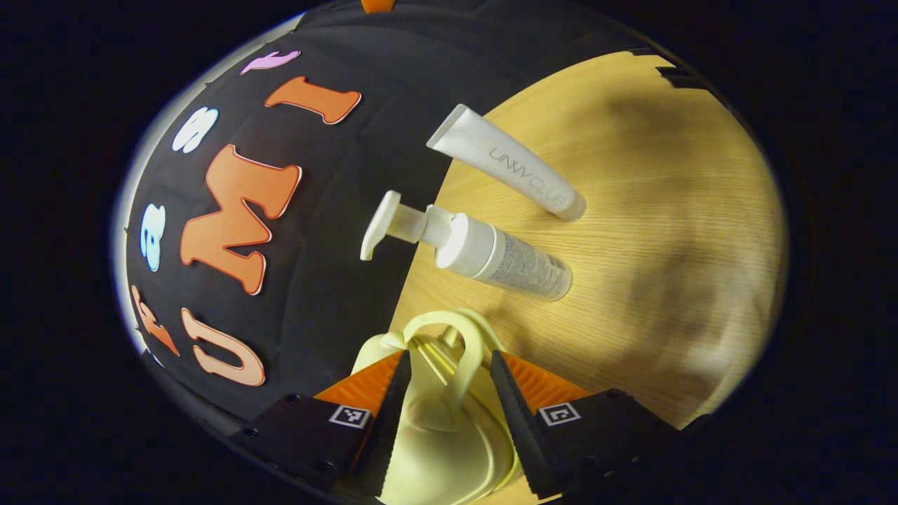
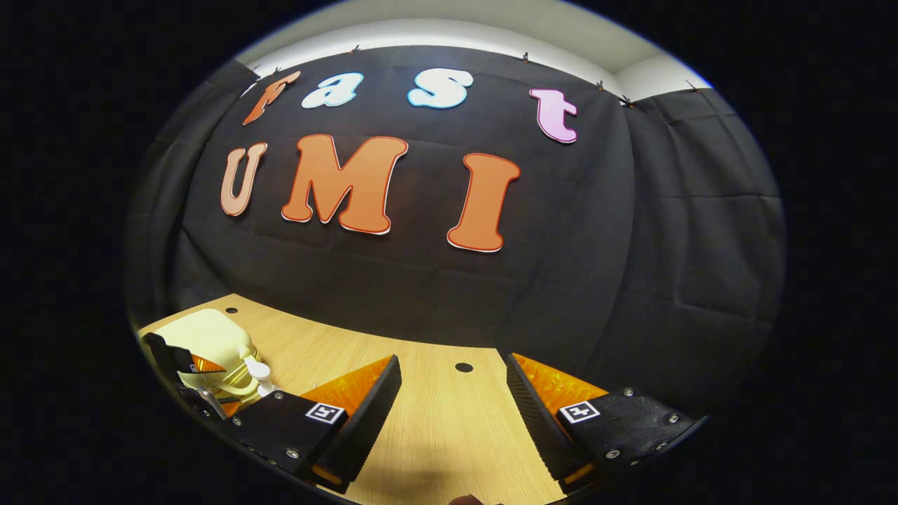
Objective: First open the suitcase, pack the skin care products into it, and then close the suitcase.
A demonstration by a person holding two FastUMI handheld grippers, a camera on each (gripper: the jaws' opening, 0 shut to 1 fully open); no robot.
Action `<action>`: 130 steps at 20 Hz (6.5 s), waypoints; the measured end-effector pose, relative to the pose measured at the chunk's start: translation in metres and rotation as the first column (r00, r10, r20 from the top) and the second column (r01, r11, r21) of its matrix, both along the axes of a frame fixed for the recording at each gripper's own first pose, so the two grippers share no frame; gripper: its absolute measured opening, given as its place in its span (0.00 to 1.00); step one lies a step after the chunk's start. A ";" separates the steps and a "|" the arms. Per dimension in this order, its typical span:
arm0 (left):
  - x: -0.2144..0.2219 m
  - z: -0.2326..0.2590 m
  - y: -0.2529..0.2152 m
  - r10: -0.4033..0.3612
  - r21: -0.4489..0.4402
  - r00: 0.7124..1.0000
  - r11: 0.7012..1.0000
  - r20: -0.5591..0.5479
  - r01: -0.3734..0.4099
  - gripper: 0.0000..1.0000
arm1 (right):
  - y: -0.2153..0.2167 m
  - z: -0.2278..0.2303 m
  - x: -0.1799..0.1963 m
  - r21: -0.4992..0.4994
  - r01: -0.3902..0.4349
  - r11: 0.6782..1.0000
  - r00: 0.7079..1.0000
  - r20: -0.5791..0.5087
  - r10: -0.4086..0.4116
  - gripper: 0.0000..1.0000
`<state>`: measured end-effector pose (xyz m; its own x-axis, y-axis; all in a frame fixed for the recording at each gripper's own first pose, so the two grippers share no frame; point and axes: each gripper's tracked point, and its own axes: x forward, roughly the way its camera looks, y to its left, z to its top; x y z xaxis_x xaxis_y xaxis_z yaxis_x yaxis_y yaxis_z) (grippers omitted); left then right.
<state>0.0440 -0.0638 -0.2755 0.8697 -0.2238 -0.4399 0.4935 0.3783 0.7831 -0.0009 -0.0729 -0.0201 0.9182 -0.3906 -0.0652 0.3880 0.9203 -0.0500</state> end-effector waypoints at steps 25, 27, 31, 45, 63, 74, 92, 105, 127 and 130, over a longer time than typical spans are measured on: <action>0.031 0.139 0.146 0.368 -0.742 0.920 0.577 -0.135 -0.340 0.06 | 0.099 0.023 0.072 -0.011 -0.154 0.988 0.988 -0.015 0.154 0.95; 0.036 0.148 0.181 0.391 -0.778 0.908 0.519 -0.152 -0.353 0.06 | 0.117 0.022 0.080 0.002 -0.171 0.985 0.985 -0.019 0.171 0.96; 0.046 0.150 0.266 0.493 -0.793 0.857 0.459 -0.149 -0.402 0.06 | 0.144 0.020 0.091 0.035 -0.170 0.985 0.985 -0.023 0.171 0.95; 0.057 -0.004 0.484 0.692 -0.665 0.639 0.306 -0.337 -0.682 0.07 | 0.189 -0.004 0.108 0.071 -0.133 0.989 0.985 -0.100 0.139 0.96; 0.051 0.054 0.330 0.545 -0.778 0.801 0.382 -0.246 -0.498 0.97 | 0.162 -0.023 0.085 0.065 -0.139 0.988 0.981 -0.129 0.147 0.96; 0.005 0.076 0.083 0.235 -0.798 0.931 0.482 -0.280 -0.361 0.98 | 0.132 -0.047 0.065 0.118 -0.231 0.966 0.959 -0.142 0.247 0.96; -0.019 -0.026 -0.107 0.084 -0.821 0.929 0.445 -0.360 -0.358 0.90 | 0.130 -0.133 0.067 0.114 -0.427 0.897 0.878 -0.186 0.441 0.96; -0.002 -0.041 -0.118 0.070 -0.806 0.913 0.447 -0.402 -0.389 0.58 | 0.138 -0.205 0.090 0.166 -0.465 0.870 0.829 -0.263 0.493 0.97; -0.009 0.091 0.071 0.326 -0.808 0.878 0.369 -0.351 -0.460 0.58 | 0.184 -0.165 0.100 0.354 -0.508 0.786 0.766 -0.232 0.600 0.45; -0.010 0.100 0.102 0.345 -0.796 0.870 0.377 -0.353 -0.473 0.58 | 0.195 -0.141 0.095 0.328 -0.531 0.782 0.753 -0.240 0.612 0.46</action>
<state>0.0337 0.0382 -0.1752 0.9244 -0.1624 -0.3450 0.1393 0.9861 -0.0908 0.0942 0.1221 -0.1613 0.8738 0.2648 -0.4079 -0.2157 0.9628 0.1630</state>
